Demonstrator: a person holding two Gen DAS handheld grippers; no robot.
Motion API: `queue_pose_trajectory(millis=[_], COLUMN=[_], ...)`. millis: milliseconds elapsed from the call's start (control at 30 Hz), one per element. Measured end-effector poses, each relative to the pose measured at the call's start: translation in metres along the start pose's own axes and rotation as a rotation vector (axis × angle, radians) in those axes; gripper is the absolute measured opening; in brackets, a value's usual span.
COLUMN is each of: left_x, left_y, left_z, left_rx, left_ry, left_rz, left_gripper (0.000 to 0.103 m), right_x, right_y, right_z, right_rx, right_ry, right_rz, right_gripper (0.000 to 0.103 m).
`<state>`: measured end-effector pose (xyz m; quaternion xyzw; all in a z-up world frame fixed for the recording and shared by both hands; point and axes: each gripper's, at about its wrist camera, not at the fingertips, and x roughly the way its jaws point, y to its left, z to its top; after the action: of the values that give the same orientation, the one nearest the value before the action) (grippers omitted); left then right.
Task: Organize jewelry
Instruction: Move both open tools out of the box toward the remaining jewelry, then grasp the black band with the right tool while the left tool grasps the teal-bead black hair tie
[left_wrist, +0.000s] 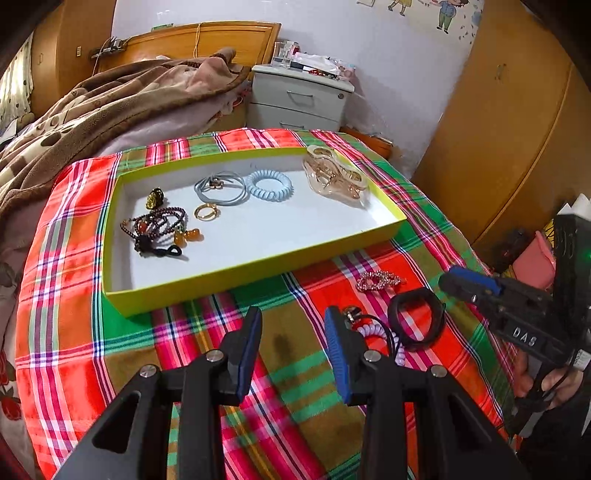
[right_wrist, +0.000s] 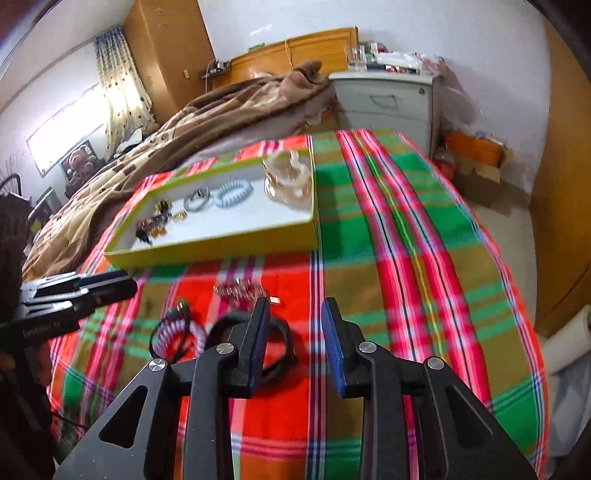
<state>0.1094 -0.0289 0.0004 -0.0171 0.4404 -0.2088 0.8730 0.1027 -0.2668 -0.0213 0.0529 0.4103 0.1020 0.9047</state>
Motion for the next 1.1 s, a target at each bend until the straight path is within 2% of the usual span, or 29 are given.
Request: queue_pose_trajectory(millis=[167,567,667,833,1100], left_x=[-0.001,-0.005,-0.005,-0.004,0.003], left_y=[0.001,0.007,0.007,0.004,-0.004], left_z=[-0.006,-0.015,-0.016,-0.016,-0.016], left_rx=[-0.011,-0.031,-0.036,-0.031,-0.018], left_ry=[0.004,0.011,0.016,0.022,0.042], left_rz=[0.0,0.019,0.025,0.025,0.027], left_gripper=[0.037,0.037,0.037,0.037,0.037], right_x=[0.005,0.013,0.013,0.009,-0.001], right_y=[0.007,0.015,0.016,0.014,0.008], right_z=[-0.009,-0.015,-0.016,-0.017,-0.019], right_rx=[-0.018,-0.049,-0.051,-0.051,-0.043], right_ry=[0.031,0.071,0.07,0.058,0.021], right_rz=[0.018,-0.022,-0.023,-0.033,-0.029], right_gripper=[0.03,0.03,0.027,0.015,0.013])
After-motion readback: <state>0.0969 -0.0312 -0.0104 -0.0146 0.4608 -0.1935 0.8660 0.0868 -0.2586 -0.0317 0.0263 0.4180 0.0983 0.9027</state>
